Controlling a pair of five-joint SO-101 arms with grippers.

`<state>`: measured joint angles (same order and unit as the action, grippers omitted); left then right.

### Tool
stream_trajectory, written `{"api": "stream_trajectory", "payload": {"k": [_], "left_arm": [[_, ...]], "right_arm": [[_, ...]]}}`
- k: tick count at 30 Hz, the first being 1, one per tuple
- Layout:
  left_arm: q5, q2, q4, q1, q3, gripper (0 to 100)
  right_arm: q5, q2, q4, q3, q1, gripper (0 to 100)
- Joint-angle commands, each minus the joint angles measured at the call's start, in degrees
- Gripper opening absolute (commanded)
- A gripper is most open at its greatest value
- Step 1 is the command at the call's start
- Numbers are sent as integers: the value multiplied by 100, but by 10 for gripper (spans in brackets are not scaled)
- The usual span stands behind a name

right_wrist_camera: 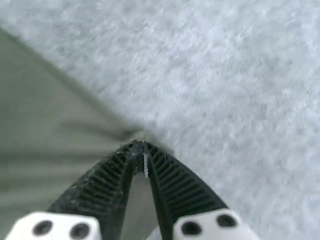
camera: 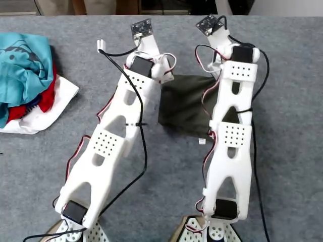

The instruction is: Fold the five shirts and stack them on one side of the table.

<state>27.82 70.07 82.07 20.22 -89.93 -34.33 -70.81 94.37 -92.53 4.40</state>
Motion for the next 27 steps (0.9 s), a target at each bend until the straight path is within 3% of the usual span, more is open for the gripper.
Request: {"api": "stream_trajectory", "payload": {"k": [1, 5, 11, 18, 23, 27], "left_arm": [[70, -295, -598, -79, 273, 28], [70, -295, -1380, 141, 774, 46], [738, -295, -1468, 308, 1108, 169], [738, -303, -1310, 334, 1134, 154], [519, -171, -1442, 62, 1512, 32], [440, 57, -1714, -466, 1609, 19]], "right_arm": [[70, 980, 440, -277, 224, 5], [273, 1429, 826, -75, 567, 5], [519, 2141, 818, 1446, 1156, 5], [519, 2466, 536, 3468, 1191, 5], [519, 2290, 281, 3670, 1191, 5], [519, 2229, 229, 3670, 1191, 5]]}}
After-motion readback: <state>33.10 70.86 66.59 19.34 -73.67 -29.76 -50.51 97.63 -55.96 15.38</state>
